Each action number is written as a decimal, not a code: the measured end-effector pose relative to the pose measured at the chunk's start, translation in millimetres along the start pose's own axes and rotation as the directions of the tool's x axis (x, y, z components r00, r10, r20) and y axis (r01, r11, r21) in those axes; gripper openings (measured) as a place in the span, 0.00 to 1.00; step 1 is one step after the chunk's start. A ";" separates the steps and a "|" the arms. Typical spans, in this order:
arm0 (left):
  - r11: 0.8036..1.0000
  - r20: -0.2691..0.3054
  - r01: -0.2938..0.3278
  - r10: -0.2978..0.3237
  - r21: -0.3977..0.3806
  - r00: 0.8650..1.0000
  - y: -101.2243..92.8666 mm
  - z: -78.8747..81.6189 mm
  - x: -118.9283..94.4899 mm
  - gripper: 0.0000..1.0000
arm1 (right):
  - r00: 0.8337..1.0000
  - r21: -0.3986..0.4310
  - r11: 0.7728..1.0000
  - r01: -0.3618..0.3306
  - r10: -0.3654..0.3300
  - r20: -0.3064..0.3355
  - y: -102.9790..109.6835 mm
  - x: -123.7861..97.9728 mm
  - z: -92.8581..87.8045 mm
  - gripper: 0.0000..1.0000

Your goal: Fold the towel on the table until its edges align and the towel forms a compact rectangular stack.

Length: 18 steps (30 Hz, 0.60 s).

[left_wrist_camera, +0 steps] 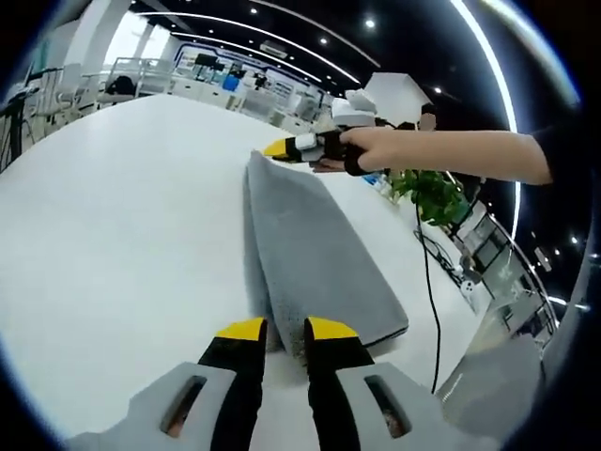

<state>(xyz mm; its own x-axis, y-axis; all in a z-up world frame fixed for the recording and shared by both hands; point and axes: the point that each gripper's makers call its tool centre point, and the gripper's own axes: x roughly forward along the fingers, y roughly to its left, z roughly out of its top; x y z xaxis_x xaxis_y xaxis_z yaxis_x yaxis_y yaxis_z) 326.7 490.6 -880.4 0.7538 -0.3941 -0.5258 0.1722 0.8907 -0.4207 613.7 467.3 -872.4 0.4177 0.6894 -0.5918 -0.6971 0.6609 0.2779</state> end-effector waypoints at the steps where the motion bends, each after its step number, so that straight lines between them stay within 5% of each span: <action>1: 1.000 0.000 -0.001 0.001 0.004 1.000 0.4 1.6 1.4 0.16 | 1.000 0.007 1.000 -0.003 0.003 0.006 0.1 -2.4 -0.1 0.21; 18: 0.981 -0.021 0.008 -0.003 0.195 1.000 16.7 50.0 37.7 0.24 | 1.000 -0.035 0.999 0.024 -0.024 -0.016 -15.7 -49.2 -23.9 0.34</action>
<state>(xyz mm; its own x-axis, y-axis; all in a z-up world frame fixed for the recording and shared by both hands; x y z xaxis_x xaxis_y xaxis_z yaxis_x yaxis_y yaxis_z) 389.7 501.9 -870.3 0.7396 -0.4019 -0.5399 0.2980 0.9148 -0.2727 590.2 415.9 -865.8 0.4254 0.6684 -0.6102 -0.7069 0.6664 0.2370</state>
